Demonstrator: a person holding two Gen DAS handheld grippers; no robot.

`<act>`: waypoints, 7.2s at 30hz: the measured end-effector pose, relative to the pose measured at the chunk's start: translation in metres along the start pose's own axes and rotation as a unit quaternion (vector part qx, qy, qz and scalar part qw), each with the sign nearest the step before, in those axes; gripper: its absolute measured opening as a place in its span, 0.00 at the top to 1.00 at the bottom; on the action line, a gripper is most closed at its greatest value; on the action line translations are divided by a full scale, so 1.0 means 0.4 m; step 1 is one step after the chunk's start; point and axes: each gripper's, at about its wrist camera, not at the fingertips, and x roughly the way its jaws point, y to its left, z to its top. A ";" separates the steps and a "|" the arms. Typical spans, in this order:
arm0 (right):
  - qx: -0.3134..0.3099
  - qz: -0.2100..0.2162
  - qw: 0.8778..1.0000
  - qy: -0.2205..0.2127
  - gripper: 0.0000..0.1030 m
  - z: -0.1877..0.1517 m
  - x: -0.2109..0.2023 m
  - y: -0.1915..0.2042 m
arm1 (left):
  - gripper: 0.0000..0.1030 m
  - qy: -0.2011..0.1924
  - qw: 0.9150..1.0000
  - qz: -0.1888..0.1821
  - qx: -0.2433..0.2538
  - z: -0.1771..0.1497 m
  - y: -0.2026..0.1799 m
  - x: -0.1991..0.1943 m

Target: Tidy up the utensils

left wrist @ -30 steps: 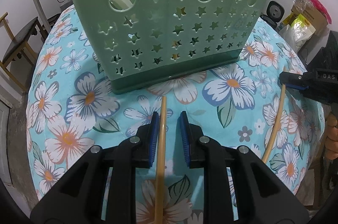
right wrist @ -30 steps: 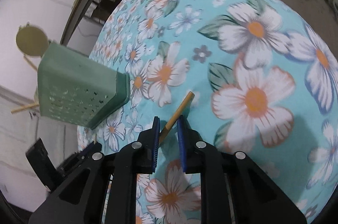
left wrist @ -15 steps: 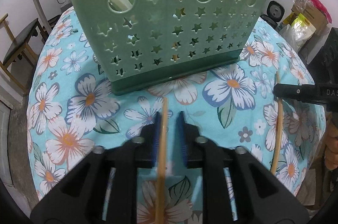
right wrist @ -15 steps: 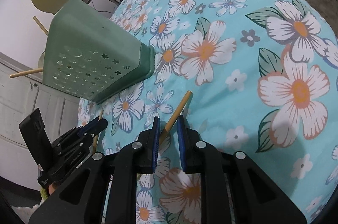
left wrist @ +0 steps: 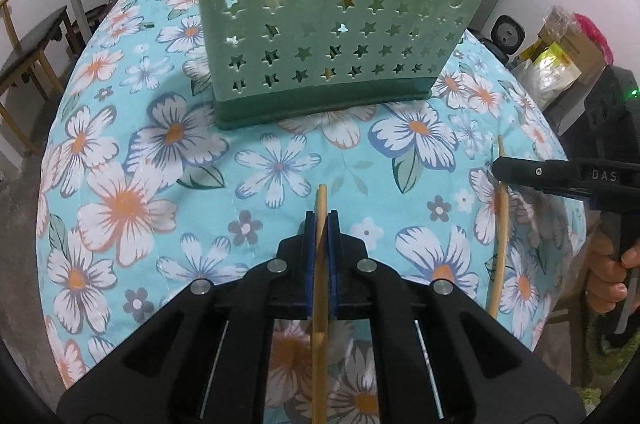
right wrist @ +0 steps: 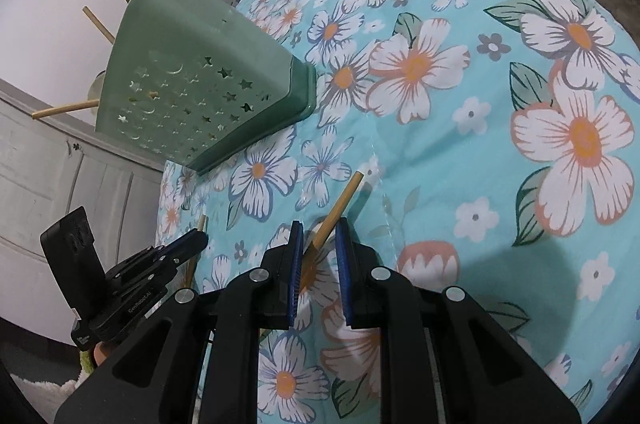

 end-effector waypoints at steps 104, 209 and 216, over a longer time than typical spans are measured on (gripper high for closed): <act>0.033 -0.001 0.999 -0.040 0.59 0.025 -0.091 -0.020 | 0.96 -0.320 0.943 -0.091 0.008 0.325 -0.035 -0.620; -0.304 0.036 0.885 -0.351 0.94 0.362 -0.286 0.609 | 0.43 -0.253 0.965 -0.017 -0.070 0.017 0.216 -0.381; -0.315 0.001 0.892 -0.324 0.94 0.349 -0.201 0.590 | 0.43 -0.246 0.966 -0.023 -0.077 0.024 0.230 -0.353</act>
